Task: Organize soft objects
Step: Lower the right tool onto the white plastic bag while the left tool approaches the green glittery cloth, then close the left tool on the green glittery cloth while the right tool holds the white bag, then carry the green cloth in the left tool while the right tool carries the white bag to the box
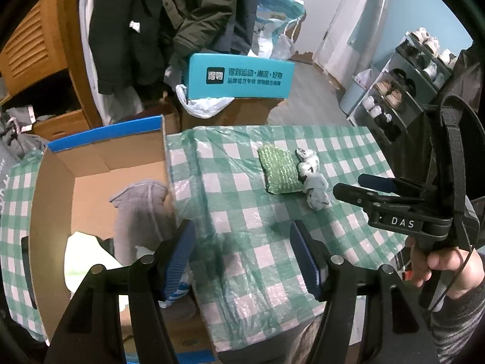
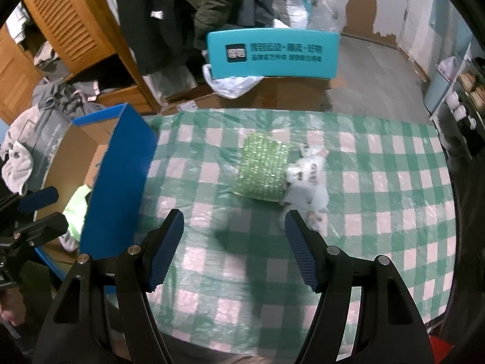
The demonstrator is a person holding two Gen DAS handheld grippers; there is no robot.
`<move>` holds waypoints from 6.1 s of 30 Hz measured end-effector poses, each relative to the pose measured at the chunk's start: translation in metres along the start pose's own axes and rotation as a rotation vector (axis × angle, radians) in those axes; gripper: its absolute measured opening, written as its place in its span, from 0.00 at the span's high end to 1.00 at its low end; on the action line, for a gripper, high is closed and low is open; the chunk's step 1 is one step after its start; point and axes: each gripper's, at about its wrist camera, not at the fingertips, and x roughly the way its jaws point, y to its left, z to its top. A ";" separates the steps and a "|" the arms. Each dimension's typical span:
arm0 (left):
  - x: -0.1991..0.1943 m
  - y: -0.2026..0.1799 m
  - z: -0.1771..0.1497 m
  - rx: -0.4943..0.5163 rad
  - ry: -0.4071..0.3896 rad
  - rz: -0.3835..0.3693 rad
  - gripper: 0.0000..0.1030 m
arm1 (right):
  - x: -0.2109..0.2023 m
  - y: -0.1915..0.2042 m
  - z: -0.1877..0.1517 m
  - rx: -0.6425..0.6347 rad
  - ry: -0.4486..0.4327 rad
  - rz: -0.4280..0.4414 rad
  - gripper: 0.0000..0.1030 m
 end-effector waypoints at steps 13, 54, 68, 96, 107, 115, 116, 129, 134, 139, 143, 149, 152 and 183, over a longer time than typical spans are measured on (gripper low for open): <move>0.036 -0.019 0.012 0.009 0.046 -0.012 0.36 | 0.021 -0.050 -0.002 0.101 0.033 -0.038 0.34; 0.173 -0.031 0.048 -0.068 0.190 -0.068 0.36 | 0.140 -0.100 0.017 0.219 0.134 -0.037 0.59; 0.210 -0.057 0.065 -0.106 0.213 -0.101 0.36 | 0.109 -0.123 0.011 0.265 0.068 -0.071 0.64; 0.247 -0.094 0.058 0.035 0.187 0.140 0.58 | 0.086 -0.140 0.005 0.320 0.049 -0.051 0.63; 0.235 -0.082 0.057 -0.028 0.210 0.053 0.86 | 0.081 -0.131 0.005 0.292 0.049 -0.035 0.63; 0.212 -0.082 0.053 -0.024 0.191 0.018 0.87 | 0.071 -0.119 0.005 0.258 0.042 -0.011 0.63; 0.209 -0.082 0.052 -0.021 0.188 0.018 0.87 | 0.069 -0.118 0.005 0.255 0.042 -0.008 0.63; 0.156 -0.070 0.039 -0.019 0.146 0.016 0.87 | 0.035 -0.097 -0.004 0.210 0.001 0.035 0.63; 0.131 -0.065 0.035 -0.020 0.122 0.011 0.87 | 0.021 -0.084 -0.008 0.187 -0.014 0.049 0.63; 0.107 -0.063 0.032 -0.011 0.096 0.008 0.87 | 0.007 -0.072 -0.010 0.164 -0.030 0.076 0.63; 0.091 -0.061 0.030 -0.004 0.077 0.003 0.87 | -0.005 -0.063 -0.012 0.145 -0.045 0.087 0.64; 0.067 -0.059 0.027 0.009 0.042 0.006 0.87 | -0.019 -0.050 -0.013 0.125 -0.064 0.109 0.64; 0.056 -0.057 0.024 0.013 0.027 0.012 0.87 | -0.023 -0.042 -0.012 0.112 -0.072 0.119 0.63; -0.017 -0.008 -0.003 -0.024 -0.070 0.022 0.87 | -0.041 0.046 -0.001 -0.020 -0.088 0.229 0.63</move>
